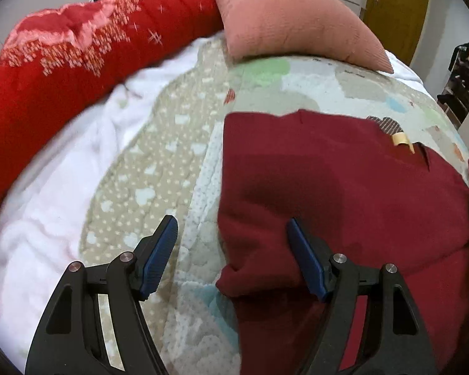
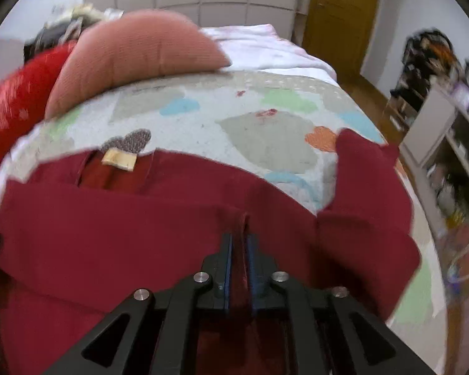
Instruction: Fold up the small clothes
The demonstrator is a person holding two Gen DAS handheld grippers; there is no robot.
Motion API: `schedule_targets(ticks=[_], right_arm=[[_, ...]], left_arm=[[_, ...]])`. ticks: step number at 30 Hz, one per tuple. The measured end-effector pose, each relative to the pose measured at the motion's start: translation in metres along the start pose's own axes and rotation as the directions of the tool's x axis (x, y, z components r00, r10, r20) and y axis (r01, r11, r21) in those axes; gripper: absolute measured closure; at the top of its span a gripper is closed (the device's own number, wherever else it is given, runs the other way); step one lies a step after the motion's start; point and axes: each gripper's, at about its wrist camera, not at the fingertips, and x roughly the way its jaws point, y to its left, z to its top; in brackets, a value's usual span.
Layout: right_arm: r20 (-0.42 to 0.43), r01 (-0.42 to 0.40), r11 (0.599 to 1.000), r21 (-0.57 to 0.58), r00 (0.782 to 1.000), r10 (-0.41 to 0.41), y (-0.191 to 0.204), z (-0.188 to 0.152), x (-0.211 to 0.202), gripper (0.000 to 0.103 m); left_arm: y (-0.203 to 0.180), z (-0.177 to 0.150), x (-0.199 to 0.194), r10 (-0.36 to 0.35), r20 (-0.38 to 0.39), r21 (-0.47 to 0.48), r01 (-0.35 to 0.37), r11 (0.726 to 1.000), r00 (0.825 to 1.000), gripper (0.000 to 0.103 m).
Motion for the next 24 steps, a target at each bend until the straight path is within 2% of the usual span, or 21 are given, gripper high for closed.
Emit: schedule_targets(ticks=[1,3,6,8,11,12,15,18,19,21,24], right_arm=[[0.027,0.013,1.0,0.02,1.0,-0.014,-0.005,-0.002,-0.009,0.078],[0.065,0.028,0.999,0.037,0.997,-0.03,-0.009,-0.005,-0.022,0.077],[0.083,-0.091,0.996,0.027,0.993,0.088,-0.003,-0.006,-0.029,0.077],[0.031,-0.169,0.986,-0.008,0.985,0.169,0.011,-0.006,-0.013,0.077],[-0.062,-0.131,0.991,-0.01,0.99,0.13,0.02,-0.01,0.024,0.077],[-0.048,-0.138,0.99,-0.002,0.989,0.138,0.02,-0.011,0.025,0.077],[-0.041,-0.155,0.988,0.02,0.987,0.156,0.01,-0.012,0.013,0.077],[-0.034,-0.151,0.988,0.036,0.988,0.152,-0.007,-0.026,-0.004,0.075],[-0.036,-0.118,0.992,0.038,0.992,0.12,-0.014,-0.033,-0.01,0.075],[-0.031,-0.134,0.99,0.041,0.99,0.135,-0.029,-0.044,-0.019,0.075],[-0.053,-0.141,0.989,0.033,0.988,0.143,-0.045,-0.057,-0.021,0.075]], left_arm=[[0.002,-0.001,0.002,-0.009,0.001,-0.009,0.009,1.0,1.0,0.029],[0.004,-0.002,0.003,-0.017,0.005,-0.027,0.018,0.999,1.0,0.029],[0.002,-0.004,0.004,-0.013,0.011,-0.034,0.013,0.999,1.0,0.028],[0.0,-0.005,0.003,-0.005,0.014,-0.03,0.006,1.0,1.0,0.028],[-0.002,-0.004,-0.003,0.004,0.004,-0.026,-0.004,1.0,1.0,0.028],[-0.003,-0.005,-0.009,0.008,0.013,-0.022,-0.007,1.0,1.0,0.028],[-0.01,-0.009,-0.028,0.01,0.052,-0.002,-0.009,1.0,0.999,0.028],[-0.021,-0.013,-0.042,-0.031,0.079,0.009,0.031,0.999,0.996,0.028],[-0.025,-0.016,-0.044,-0.045,0.082,0.011,0.044,0.999,0.996,0.028],[-0.034,-0.019,-0.042,-0.068,0.067,0.02,0.067,0.998,0.995,0.028],[-0.05,-0.026,-0.035,-0.036,0.049,0.054,0.034,0.998,0.998,0.028]])
